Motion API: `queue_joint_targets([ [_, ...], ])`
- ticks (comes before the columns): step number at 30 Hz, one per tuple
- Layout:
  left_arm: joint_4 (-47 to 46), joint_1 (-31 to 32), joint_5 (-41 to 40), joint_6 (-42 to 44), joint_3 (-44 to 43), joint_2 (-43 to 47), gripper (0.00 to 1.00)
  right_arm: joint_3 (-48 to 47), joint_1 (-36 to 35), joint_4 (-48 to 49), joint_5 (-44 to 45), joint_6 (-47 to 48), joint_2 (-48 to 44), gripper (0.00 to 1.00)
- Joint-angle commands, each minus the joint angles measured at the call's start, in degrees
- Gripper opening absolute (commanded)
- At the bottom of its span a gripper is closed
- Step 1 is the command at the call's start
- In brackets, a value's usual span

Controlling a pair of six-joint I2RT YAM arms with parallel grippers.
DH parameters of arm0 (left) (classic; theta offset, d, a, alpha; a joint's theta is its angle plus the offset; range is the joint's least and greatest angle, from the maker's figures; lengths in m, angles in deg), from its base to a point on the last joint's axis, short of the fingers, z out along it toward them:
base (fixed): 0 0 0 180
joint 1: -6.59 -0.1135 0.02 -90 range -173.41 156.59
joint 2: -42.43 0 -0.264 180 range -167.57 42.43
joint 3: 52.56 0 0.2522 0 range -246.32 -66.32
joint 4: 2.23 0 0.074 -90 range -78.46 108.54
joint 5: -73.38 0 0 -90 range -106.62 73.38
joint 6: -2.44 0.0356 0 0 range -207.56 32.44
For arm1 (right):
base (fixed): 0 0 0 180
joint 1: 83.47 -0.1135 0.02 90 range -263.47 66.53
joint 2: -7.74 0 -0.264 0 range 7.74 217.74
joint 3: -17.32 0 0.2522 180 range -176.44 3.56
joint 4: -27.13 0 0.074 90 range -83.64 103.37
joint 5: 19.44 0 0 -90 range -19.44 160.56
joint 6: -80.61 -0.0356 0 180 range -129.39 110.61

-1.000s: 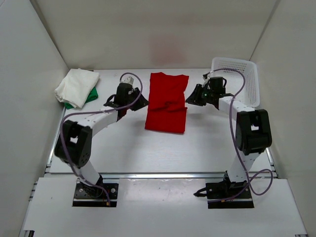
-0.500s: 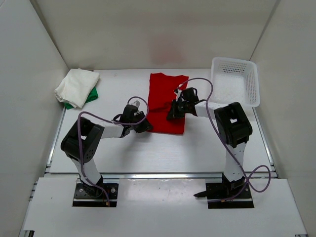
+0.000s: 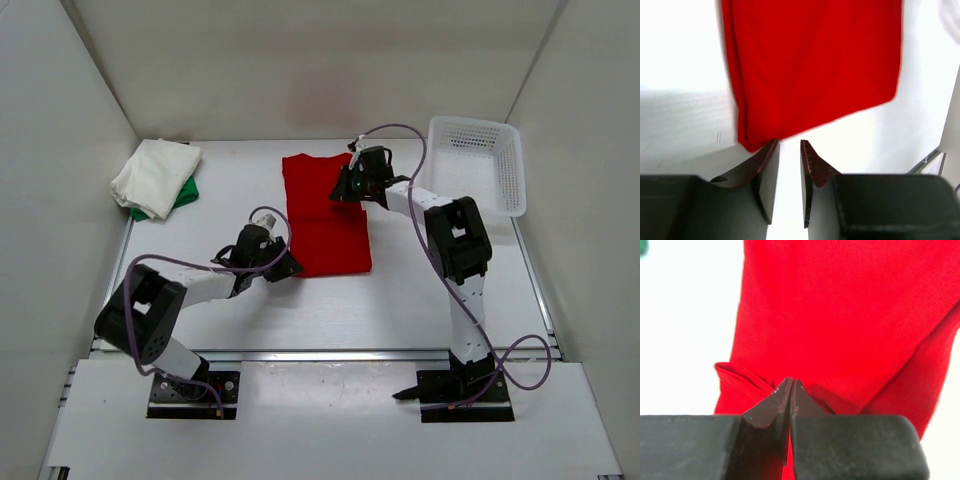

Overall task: Fold and stack the t-shirts
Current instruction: Grab the bottom of the folded rectangular tshirt with both arms, then fold the folded rectangular tshirt in 1/3 of the way

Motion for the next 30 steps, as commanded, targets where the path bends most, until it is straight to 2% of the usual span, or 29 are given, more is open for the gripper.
queue_joint_targets([
  [1,6.24,-0.78,-2.57,3.14,-0.45,7.68,0.35,-1.75,0.42,1.18,0.03,0.48,-7.46,0.0],
  [4,7.84,-3.23,-1.1,3.33,1.73,10.14,0.36,9.47,0.68,4.15,-0.76,-0.47,-15.8,0.0],
  [6,6.17,-5.51,-0.39,2.8,2.88,10.07,0.38,18.19,1.82,9.85,-2.87,-2.94,-20.46,0.01],
  [9,5.99,-6.23,1.28,2.97,2.89,7.61,0.45,35.31,3.67,16.71,-6.21,-8.29,-27.08,0.02],
  [11,5.9,-5.7,1.64,3.15,2.27,6.38,0.51,42.26,5.25,18.75,-6.31,-9.1,-32.78,0.1],
  [13,4.77,-5.44,1.99,3.06,2.27,5.5,0.59,47.12,6.39,17.97,-5.35,-8.92,-36.48,0.25],
  [14,4.33,-5.18,2.08,2.63,2.36,4.89,0.64,49.84,6.49,17.19,-4.99,-8.57,-39.1,0.3],
  [17,2.57,-4.65,2.08,2.45,2.01,2.86,0.66,55.47,8.33,17.17,-3.76,-8.22,-42.03,0.49],
  [19,3.44,-4.21,1.46,2.36,0.96,1.19,0.65,57.85,9.03,18.23,-6.72,-9.01,-41.51,0.53],
  [23,3.09,-3.77,0.68,2.53,0.42,-0.74,0.52,58.65,7.98,18.66,-9.37,-8.83,-38.26,0.55],
  [25,3.09,-3.42,0.06,2.27,0.68,-1.44,0.48,60.14,8.24,21.91,-11.04,-10.4,-36.68,0.52],
  [27,3.18,-3.85,0.32,2.27,0.6,-1.88,0.43,60.15,9.03,23.94,-11.84,-10.94,-34.92,0.38],
  [30,3.44,-3.51,0.32,2.53,0.16,-2.59,0.35,58.66,9.21,24.99,-12.98,-12.34,-32.2,0.27],
])
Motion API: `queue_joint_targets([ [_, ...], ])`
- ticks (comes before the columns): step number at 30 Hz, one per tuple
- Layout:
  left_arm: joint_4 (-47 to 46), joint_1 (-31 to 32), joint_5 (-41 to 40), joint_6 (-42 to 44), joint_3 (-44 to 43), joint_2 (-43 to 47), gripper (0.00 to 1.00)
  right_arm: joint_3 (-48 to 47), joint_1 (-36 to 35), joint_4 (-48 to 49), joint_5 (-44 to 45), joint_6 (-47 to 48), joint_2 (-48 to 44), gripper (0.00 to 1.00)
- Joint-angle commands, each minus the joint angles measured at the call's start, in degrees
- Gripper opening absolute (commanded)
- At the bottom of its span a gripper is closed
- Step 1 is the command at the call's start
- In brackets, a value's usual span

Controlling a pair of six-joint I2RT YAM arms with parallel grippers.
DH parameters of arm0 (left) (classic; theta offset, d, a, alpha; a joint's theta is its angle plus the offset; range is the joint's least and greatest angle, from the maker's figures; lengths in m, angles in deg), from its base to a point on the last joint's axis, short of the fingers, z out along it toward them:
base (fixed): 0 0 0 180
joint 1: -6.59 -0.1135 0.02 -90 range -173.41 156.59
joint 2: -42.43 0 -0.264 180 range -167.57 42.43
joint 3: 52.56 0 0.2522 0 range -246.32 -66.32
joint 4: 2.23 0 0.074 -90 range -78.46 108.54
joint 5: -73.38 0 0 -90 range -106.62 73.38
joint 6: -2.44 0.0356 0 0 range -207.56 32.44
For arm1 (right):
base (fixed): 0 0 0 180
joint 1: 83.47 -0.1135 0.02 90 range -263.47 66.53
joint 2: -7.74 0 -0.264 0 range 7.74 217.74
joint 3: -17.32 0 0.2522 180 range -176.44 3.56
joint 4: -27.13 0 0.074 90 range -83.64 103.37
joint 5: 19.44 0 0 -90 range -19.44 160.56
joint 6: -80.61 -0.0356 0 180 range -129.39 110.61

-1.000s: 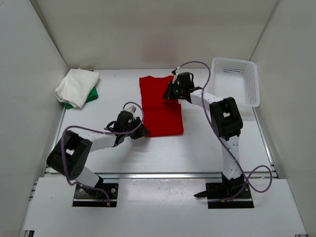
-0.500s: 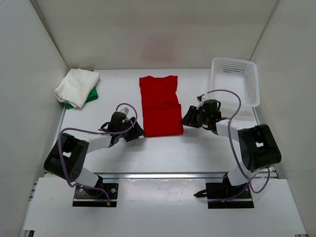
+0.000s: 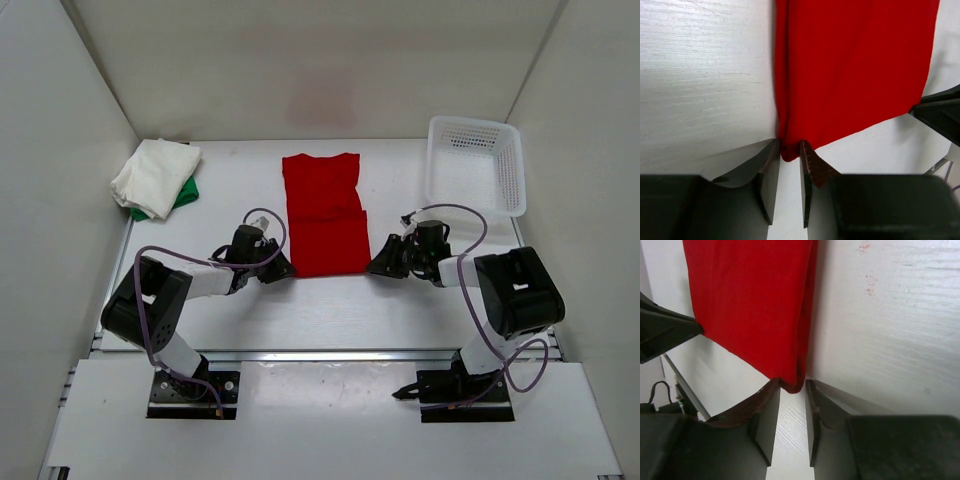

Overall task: Fold and stack the t-shirts
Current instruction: Fold the folded rectangular tshirt in 1/3 of the way

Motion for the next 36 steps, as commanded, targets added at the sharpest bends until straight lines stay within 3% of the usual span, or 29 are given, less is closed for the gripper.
queue_joint_targets([
  [1,2.28,0.45,-0.97,0.57,-0.32,-0.93,0.33,-0.8,0.27,4.85,-1.9,-1.12,2.45,0.25],
  [3,2.02,0.45,-1.5,0.48,-0.5,-0.58,0.27,-0.97,0.01,5.64,-2.07,-1.81,3.25,0.17],
  [7,2.54,0.71,-2.46,-0.05,-0.41,0.39,0.05,-1.06,-0.78,6.35,-1.48,-1.64,3.61,0.0],
  [8,2.89,0.72,-2.55,0.04,-0.32,1.0,0.01,-0.19,-1.13,6.08,-1.47,-1.29,2.82,0.0],
  [14,9.13,2.21,-2.9,3.02,4.05,8.64,0.0,7.37,-4.11,3.81,0.82,-1.47,-5.87,0.0],
  [17,15.7,3.17,-1.58,4.51,9.5,17.33,0.0,13.16,-9.72,-2.24,4.49,-1.02,-13.77,0.0],
  [21,30.63,3.97,-0.28,3.56,16.01,36.92,0.0,17.48,-19.49,-14.28,11.0,-2.96,-27.65,0.0],
  [23,36.26,3.53,-0.35,2.33,16.12,47.71,0.0,17.22,-25.46,-19.46,14.07,-5.23,-33.13,0.0],
  [25,40.24,2.04,-1.57,2.85,11.4,50.13,0.0,13.99,-25.05,-21.86,14.27,-5.24,-37.61,0.0],
  [29,35.18,-1.11,-1.94,4.78,-0.11,40.5,0.0,2.59,-16.28,-20.99,10.68,0.36,-33.59,0.0],
  [33,26.74,-6.21,-1.32,7.5,-11.11,24.08,0.0,-12.09,-8.98,-17.93,7.86,5.56,-20.06,0.0],
  [36,26.89,-7.46,-4.84,9.17,-25.67,11.95,0.0,-20.71,-4.32,-14.58,6.02,5.3,-7.43,0.0],
])
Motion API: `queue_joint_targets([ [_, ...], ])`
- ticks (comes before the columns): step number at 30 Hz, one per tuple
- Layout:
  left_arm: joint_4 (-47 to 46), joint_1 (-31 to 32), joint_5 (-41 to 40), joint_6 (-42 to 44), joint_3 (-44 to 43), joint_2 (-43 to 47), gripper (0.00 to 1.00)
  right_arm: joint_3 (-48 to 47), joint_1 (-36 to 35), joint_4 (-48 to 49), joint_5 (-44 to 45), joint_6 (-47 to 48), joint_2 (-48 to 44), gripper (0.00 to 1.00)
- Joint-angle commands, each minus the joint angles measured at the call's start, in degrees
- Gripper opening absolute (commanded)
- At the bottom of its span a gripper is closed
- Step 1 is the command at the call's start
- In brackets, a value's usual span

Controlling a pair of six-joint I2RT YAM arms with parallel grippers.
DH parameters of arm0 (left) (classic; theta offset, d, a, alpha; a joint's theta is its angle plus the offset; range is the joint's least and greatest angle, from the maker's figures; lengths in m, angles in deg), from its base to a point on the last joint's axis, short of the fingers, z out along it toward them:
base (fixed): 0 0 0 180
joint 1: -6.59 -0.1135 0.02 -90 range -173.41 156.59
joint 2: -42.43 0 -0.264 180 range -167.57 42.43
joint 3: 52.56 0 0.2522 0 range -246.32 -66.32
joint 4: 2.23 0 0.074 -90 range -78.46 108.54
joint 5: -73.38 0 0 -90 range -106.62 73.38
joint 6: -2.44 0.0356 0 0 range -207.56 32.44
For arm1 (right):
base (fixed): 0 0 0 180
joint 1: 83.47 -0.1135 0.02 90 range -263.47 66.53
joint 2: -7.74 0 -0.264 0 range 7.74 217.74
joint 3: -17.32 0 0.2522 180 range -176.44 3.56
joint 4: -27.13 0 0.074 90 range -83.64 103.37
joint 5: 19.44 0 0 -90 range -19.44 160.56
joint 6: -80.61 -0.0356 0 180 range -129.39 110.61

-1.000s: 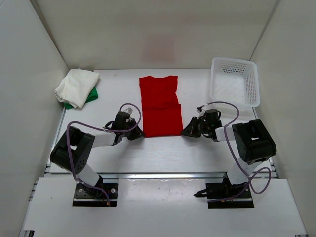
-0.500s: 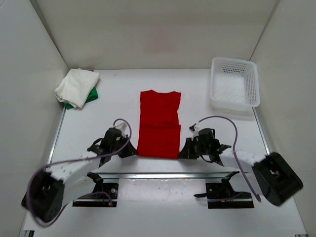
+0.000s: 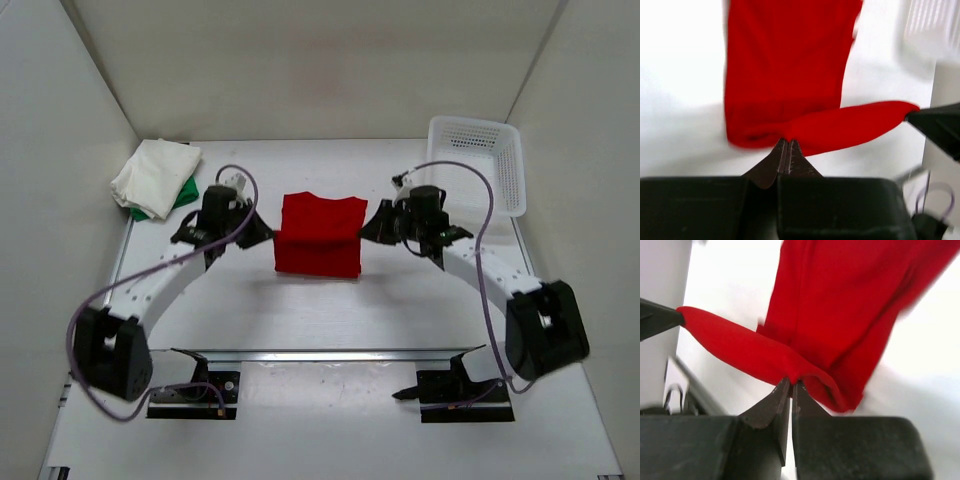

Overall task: Fold and stack the t-shirts
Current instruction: Fold the folded rectangular tshirt in 1/3 of the way

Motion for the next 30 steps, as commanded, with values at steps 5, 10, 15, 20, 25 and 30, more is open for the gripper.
queue_joint_targets([
  [5,-3.57,-2.65,-5.93,4.27,-23.51,-22.17,0.0,-18.88,7.96,3.41,-4.05,3.78,20.98,0.0],
  [10,-4.63,-3.09,-7.06,4.27,-33.26,-36.38,0.04,-31.52,11.3,1.84,-5.11,2.72,32.22,0.0],
  [15,-4.09,-4.93,-3.04,2.87,-41.89,-45.9,0.22,-41.72,11.66,-3.61,-5.12,3.34,41.11,0.04],
  [20,-12.88,-7.31,-3.28,0.49,-33.55,-39.95,0.48,-44.73,10.08,-4.23,-3.45,3.95,39.81,0.34],
  [25,-15.69,-7.4,-2.15,2.07,-26.7,-36.69,0.68,-36.94,8.41,-0.65,-0.82,2.65,33.48,0.6],
  [30,-18.95,-5.47,6.1,2.43,-18.89,-38.53,0.77,-16.57,5.94,12.54,0.42,-2.01,21.19,0.6],
])
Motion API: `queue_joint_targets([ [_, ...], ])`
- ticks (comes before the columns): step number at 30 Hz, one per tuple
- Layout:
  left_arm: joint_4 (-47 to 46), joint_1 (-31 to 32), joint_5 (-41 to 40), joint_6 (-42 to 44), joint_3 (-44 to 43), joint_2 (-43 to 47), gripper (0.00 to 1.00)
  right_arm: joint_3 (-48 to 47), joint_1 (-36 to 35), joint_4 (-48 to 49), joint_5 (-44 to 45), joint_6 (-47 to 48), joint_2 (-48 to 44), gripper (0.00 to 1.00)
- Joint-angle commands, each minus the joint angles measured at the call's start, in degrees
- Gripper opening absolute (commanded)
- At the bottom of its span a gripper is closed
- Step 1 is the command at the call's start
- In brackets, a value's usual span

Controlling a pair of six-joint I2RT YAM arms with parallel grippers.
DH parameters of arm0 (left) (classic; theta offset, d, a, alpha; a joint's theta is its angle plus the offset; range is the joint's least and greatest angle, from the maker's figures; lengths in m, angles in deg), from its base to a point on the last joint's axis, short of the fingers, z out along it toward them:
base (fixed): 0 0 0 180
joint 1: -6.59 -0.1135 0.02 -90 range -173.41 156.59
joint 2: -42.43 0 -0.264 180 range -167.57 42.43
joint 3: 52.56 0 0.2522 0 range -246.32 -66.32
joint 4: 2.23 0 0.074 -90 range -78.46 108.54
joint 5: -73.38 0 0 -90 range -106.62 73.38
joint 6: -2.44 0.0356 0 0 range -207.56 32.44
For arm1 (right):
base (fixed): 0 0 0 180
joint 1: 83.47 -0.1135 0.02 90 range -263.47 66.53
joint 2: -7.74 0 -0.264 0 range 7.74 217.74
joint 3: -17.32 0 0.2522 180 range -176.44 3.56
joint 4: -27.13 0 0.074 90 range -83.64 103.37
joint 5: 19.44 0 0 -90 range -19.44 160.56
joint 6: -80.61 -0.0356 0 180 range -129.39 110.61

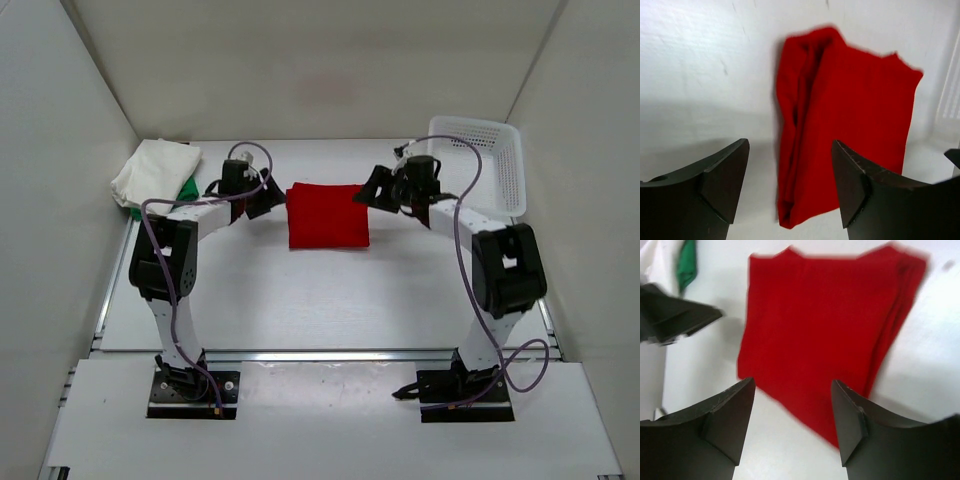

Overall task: Fold and stack the t-shirts
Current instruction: Fold the folded rectangular tshirt in 1/3 of the way, then grab one side of the 2/3 rectangular tshirt with both arms

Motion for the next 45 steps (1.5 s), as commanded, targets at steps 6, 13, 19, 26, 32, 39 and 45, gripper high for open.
queue_joint_targets([
  [6,-6.07,4.59,8.3,0.31,6.09,-2.72,0.72,22.63,-4.17,14.77,-0.81,-3.47,-15.37,0.61],
  [13,-7.02,7.59,10.4,-3.27,-1.28,-11.42,0.15,33.61,-4.7,16.79,-1.16,-3.82,-23.46,0.6],
  [19,1.49,9.44,7.6,-1.62,-18.04,-12.22,0.0,41.35,-5.93,16.97,-0.82,-3.82,-28.91,0.61],
  [26,15.12,-1.7,5.92,0.58,-43.02,-12.58,0.0,47.42,-4.88,15.3,-3.09,-3.12,-31.82,0.6],
  [32,8.9,-17.42,3.22,-1.7,-34.12,-3.55,0.0,46.37,-5.66,13.8,-4.6,-1.89,-30.77,0.61],
  [39,-14.1,-30.28,-7.88,-11.96,4.53,15.0,0.99,47.69,-9.18,17.05,-7.84,-2.76,-26.9,0.6],
  [45,-17.47,-28.7,-10.78,-11.8,20.29,24.32,0.99,47.6,-11.81,14.96,-5.91,-1.37,-26.45,0.81],
])
